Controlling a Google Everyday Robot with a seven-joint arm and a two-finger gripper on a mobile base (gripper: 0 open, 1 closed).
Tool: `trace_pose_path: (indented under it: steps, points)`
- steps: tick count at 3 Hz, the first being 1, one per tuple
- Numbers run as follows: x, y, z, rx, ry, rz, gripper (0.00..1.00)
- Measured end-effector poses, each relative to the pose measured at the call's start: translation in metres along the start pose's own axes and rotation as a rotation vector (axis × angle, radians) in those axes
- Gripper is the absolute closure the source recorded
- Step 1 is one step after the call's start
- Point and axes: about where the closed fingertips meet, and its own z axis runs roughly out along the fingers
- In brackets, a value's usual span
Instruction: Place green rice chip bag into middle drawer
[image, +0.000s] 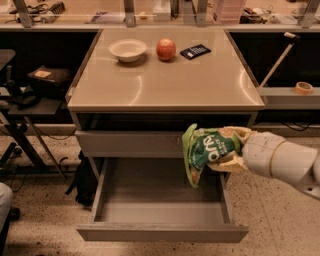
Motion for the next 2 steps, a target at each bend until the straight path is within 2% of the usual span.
trace_pose_path:
  steps: [1,2]
  points:
    - [0.108,0.035,0.057,-0.01,0.092,0.055,1.0]
    - [0.189,0.043,0.101,0.028,0.192,0.08,1.0]
